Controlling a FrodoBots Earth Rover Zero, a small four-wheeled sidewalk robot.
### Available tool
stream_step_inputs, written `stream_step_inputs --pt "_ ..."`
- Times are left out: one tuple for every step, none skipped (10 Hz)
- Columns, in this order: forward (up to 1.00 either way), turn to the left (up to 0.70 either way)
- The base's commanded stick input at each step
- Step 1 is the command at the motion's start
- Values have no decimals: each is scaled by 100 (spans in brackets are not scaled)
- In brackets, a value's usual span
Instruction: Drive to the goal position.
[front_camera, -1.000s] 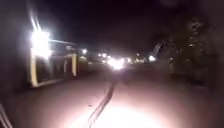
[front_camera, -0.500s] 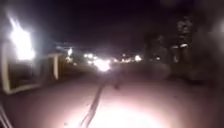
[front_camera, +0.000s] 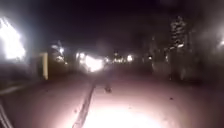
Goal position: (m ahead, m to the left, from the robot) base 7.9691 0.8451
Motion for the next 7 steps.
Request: stream_step_inputs --pt "100 -27" --pt "100 -3" --pt "100 0" --pt "100 0" --pt "100 0" --pt "100 0" --pt "100 0"
